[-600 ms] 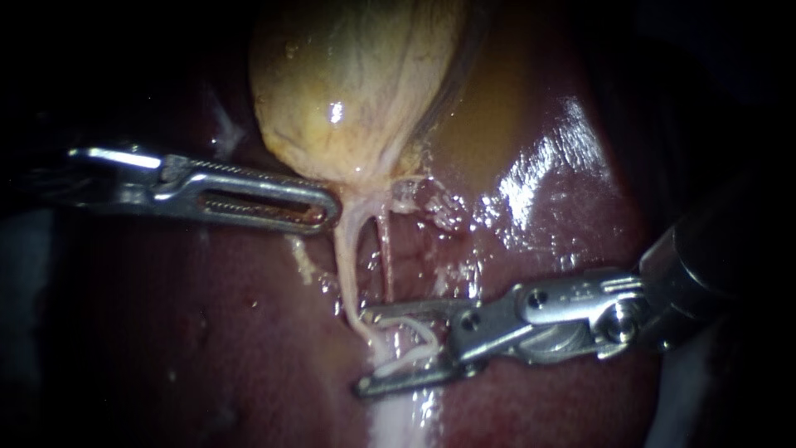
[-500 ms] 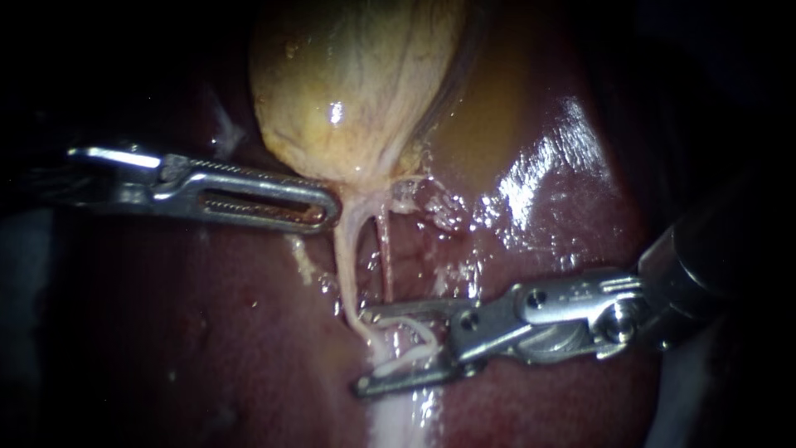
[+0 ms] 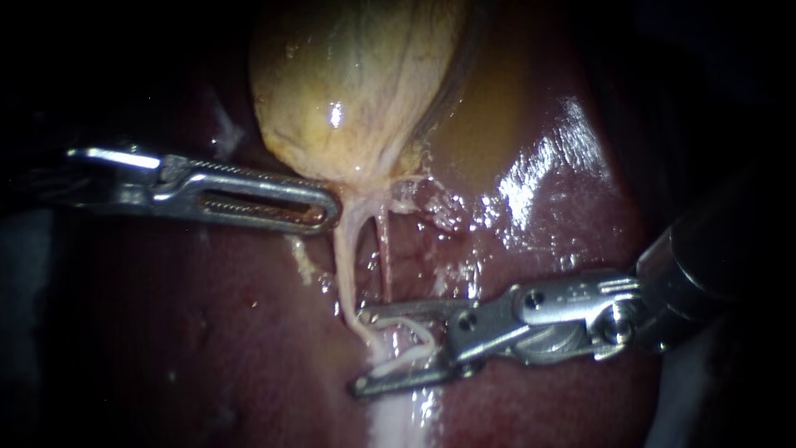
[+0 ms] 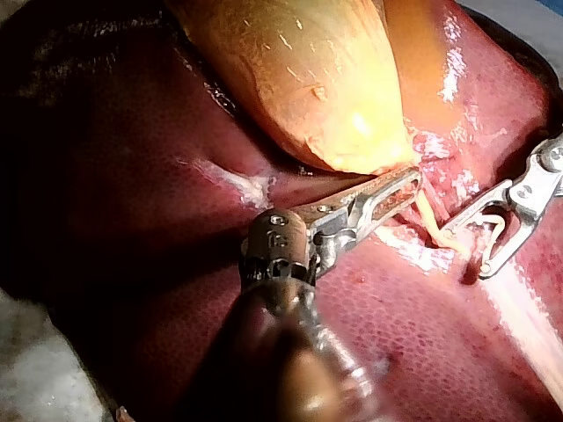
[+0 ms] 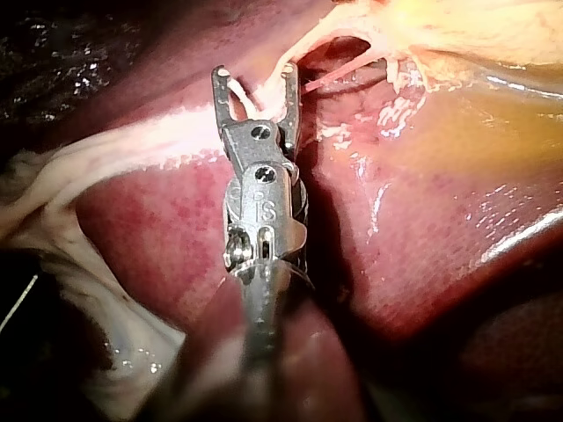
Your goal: Clipping first clip left tube
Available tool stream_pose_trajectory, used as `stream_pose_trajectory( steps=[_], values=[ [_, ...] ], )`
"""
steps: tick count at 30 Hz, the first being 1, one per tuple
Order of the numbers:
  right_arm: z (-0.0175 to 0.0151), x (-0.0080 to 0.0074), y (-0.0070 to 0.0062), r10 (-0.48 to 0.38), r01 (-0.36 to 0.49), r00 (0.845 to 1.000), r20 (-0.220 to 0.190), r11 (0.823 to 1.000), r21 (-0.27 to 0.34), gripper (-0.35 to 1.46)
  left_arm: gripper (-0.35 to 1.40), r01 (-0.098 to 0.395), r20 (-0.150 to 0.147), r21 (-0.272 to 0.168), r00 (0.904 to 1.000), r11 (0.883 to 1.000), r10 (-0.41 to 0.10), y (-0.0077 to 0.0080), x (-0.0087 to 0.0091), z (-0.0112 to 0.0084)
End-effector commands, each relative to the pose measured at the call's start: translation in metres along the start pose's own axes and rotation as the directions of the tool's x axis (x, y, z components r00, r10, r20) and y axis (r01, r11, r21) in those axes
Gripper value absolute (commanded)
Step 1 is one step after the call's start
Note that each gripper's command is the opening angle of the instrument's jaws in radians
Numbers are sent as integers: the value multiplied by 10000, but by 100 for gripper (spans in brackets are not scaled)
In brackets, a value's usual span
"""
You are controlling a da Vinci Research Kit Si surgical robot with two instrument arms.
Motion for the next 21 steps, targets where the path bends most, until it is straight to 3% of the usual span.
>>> stream_pose_trajectory(
  steps=[1, 13, 21],
  values=[
    [0, 0, 0, -4, 4, 10000, 1, 10000, 0, 46, -35, 0, 0, 1, 10000, 10000, 0, 0, 0, 0],
    [4, 2, 2, 5, -5, 10000, -63, 10000, -19, 47, -35, 3, -27, -13, 10000, 10000, -3, 3, -1, 0],
    [4, 0, 10, 22, -22, 10000, -65, 10000, -25, 46, -35, 7, -32, -6, 10000, 10000, -7, 6, -1, 0]
  ],
)
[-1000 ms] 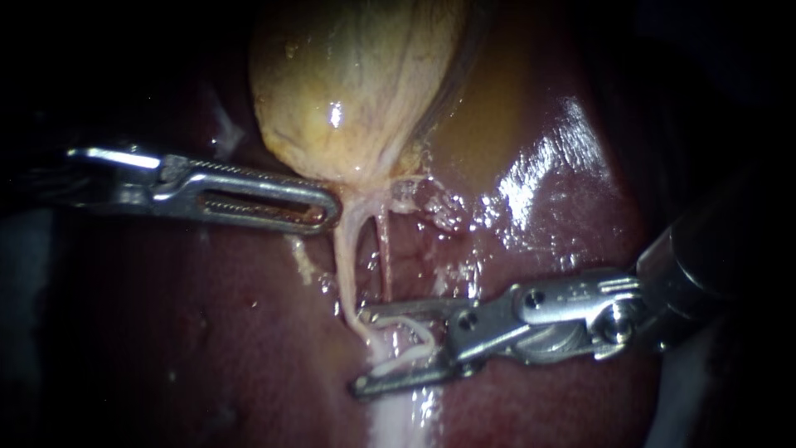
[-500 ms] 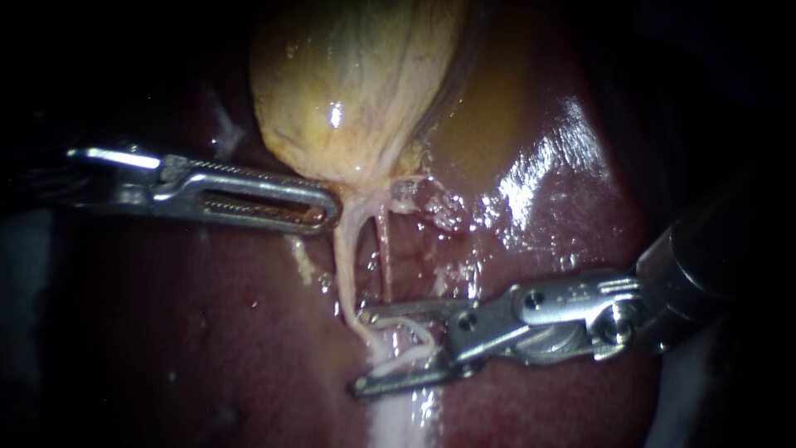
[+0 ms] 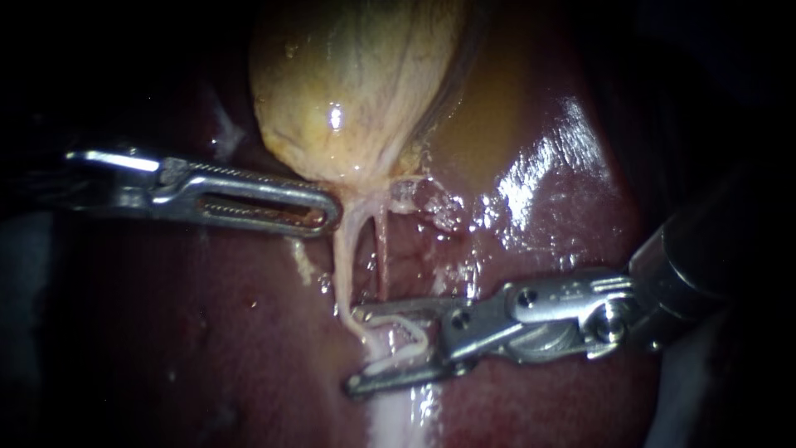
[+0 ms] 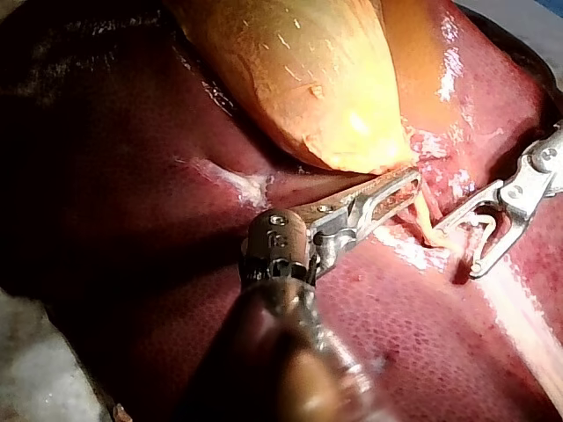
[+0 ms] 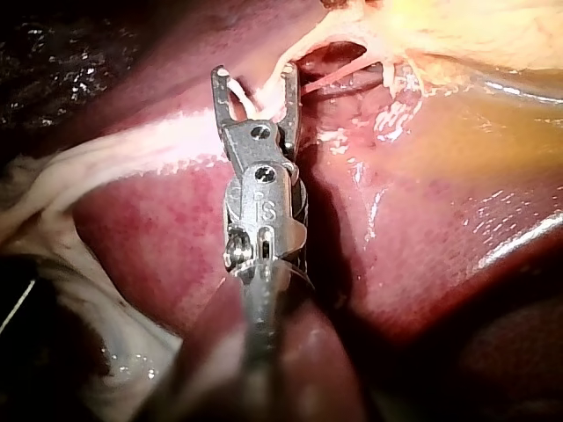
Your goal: Clipping first clip left tube
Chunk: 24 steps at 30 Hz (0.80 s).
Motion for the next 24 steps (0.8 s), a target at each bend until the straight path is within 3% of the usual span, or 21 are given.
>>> stream_pose_trajectory(
  steps=[1, 24],
  values=[
    [0, 0, 1, 4, -4, 10000, -5, 10000, -31, 46, -35, -3, 1, 11, 10000, 10000, 3, 0, 0, 0],
    [13, 2, 22, 187, -189, 9998, -58, 9993, -329, 46, -35, 1, -5, 18, 10000, 10000, -1, 5, -1, 0]
  ],
)
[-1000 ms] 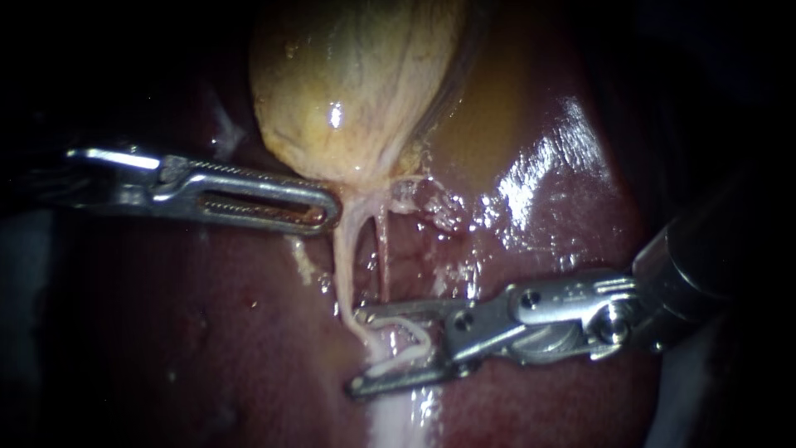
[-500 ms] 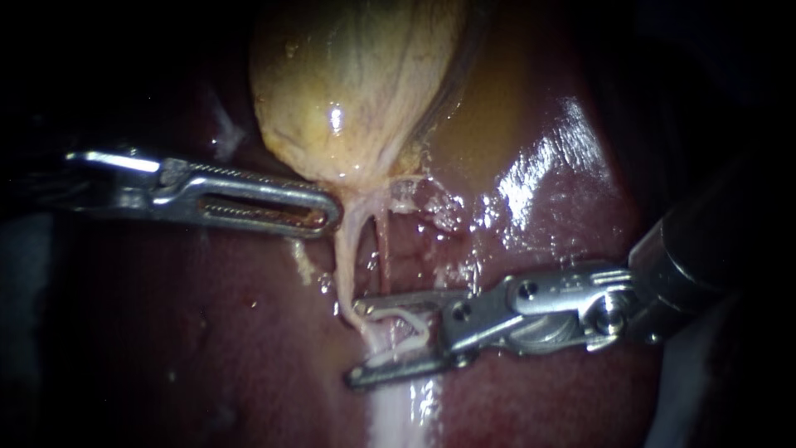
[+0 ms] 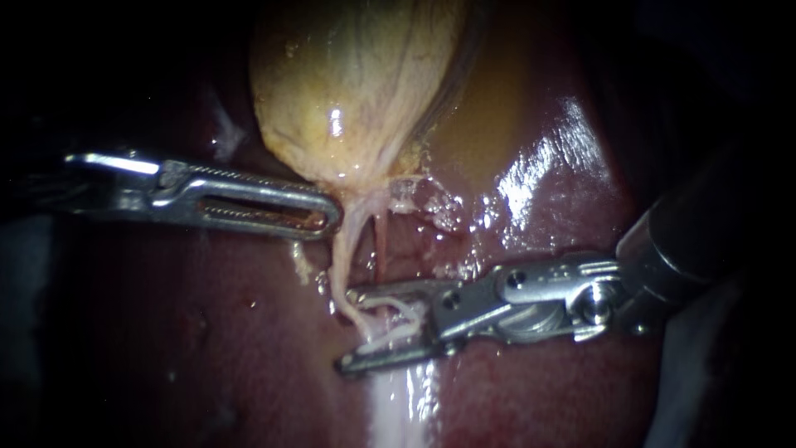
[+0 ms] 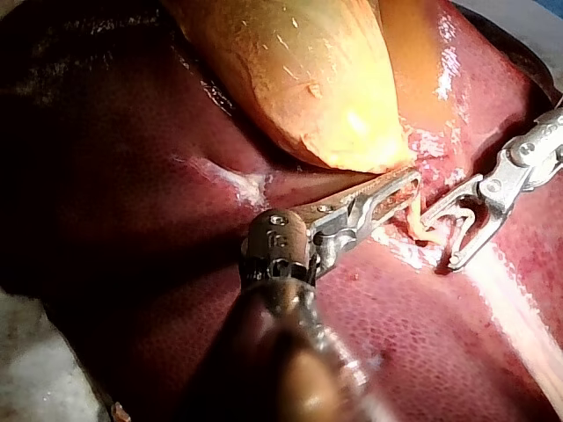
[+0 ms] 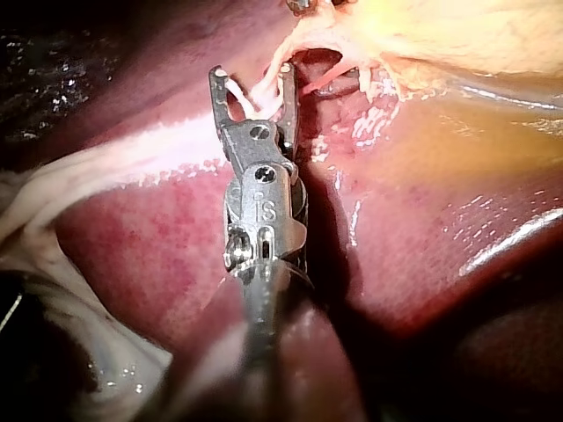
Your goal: Clipping first clip left tube
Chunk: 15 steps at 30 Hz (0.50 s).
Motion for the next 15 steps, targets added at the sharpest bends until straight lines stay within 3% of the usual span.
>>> stream_pose_trajectory(
  steps=[1, 15],
  values=[
    [1, 0, 0, 3, -3, 10000, 5, 10000, 12, 46, -35, 1, -2, 3, 10000, 10000, -1, 0, 0, 0],
    [5, 2, 3, 11, -11, 10000, 0, 10000, -8, 46, -35, 5, -49, 15, 10000, 10000, -5, 2, 0, 0]
  ],
)
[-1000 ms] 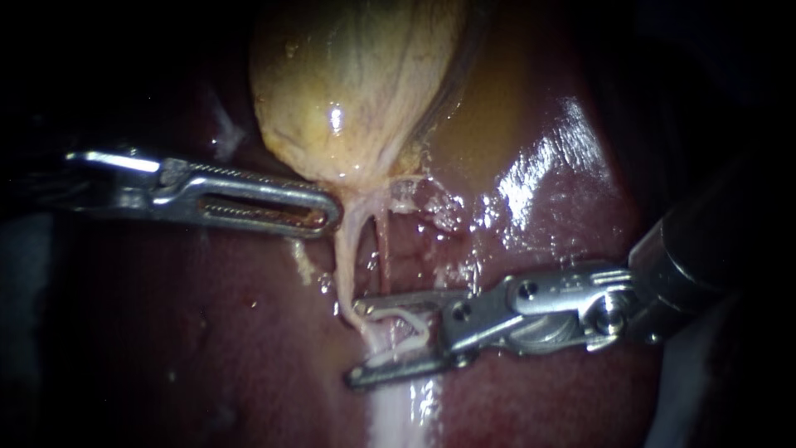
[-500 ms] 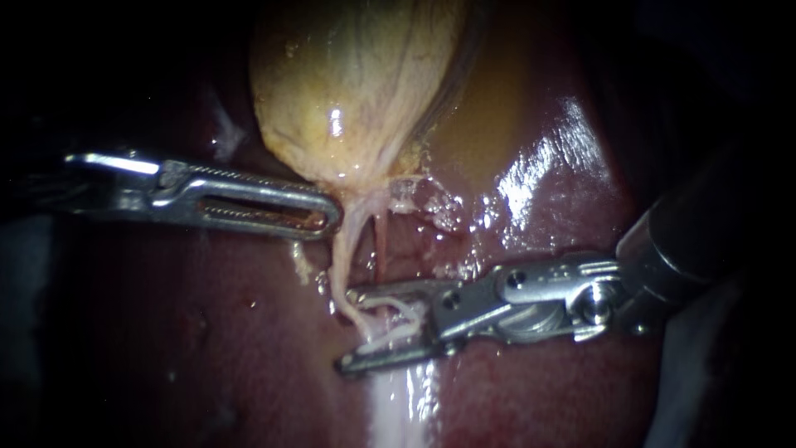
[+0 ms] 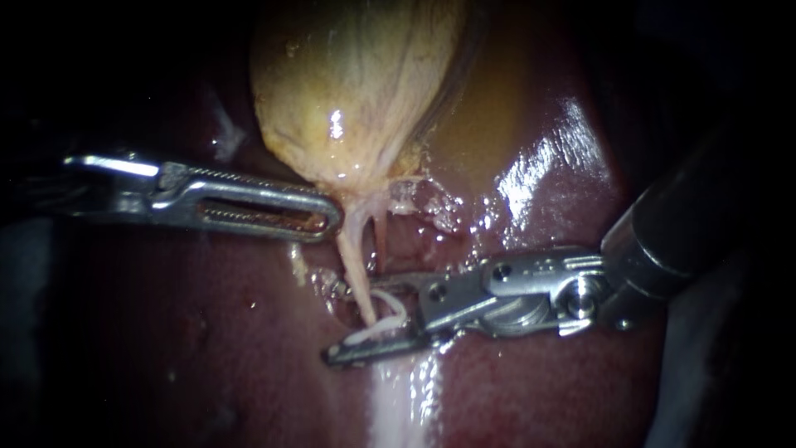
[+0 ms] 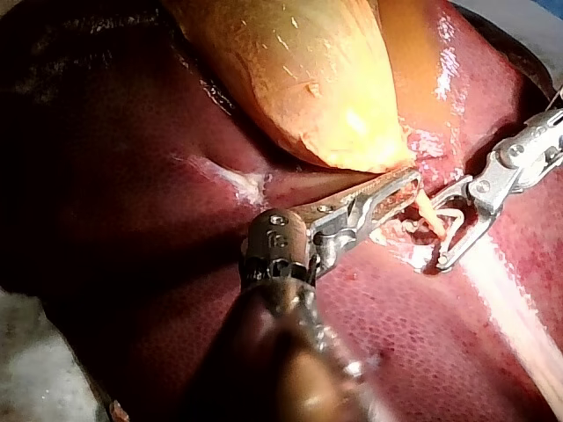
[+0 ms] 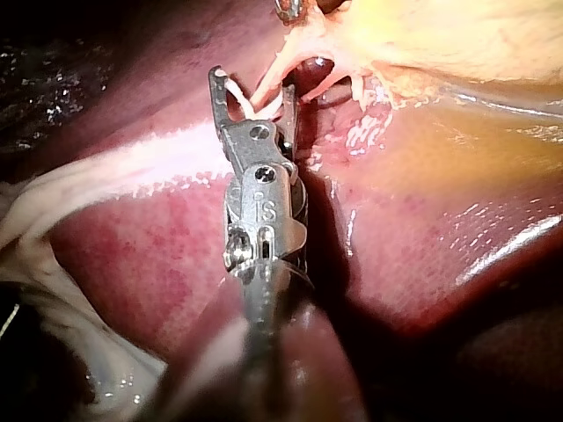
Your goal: Clipping first clip left tube
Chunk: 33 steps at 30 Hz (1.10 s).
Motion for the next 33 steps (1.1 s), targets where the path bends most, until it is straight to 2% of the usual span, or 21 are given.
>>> stream_pose_trajectory(
  steps=[1, 5, 16, 27, 30, 33],
  values=[
    [0, 0, -1, -5, 5, 10000, 2, 10000, 7, 46, -35, -1, 1, -2, 10000, 10000, 1, 0, 0, 0],
    [0, 1, -6, 94, -93, 9999, -80, 9999, 78, 48, -35, -1, 1, -2, 10000, 10000, 1, 0, 0, 0],
    [0, 4, -23, 588, -542, 9972, -451, 9937, 981, 48, -35, -5, 6, -9, 10000, 10000, 5, -1, 0, 0],
    [20, -9, -28, 944, -871, 9949, -360, 9821, 1670, 48, -35, -2, 2, -4, 10000, 10000, 2, -2, 1, 2],
    [26, -8, -27, 978, -873, 9942, -451, 9772, 1936, 46, -35, -1, -1, -1, 10000, 10000, 1, -2, 2, 2],
    [27, -5, -26, 998, -869, 9934, -571, 9770, 1946, 46, -35, 0, -2, 0, 10000, 10000, 0, -2, 2, 3]
  ],
)
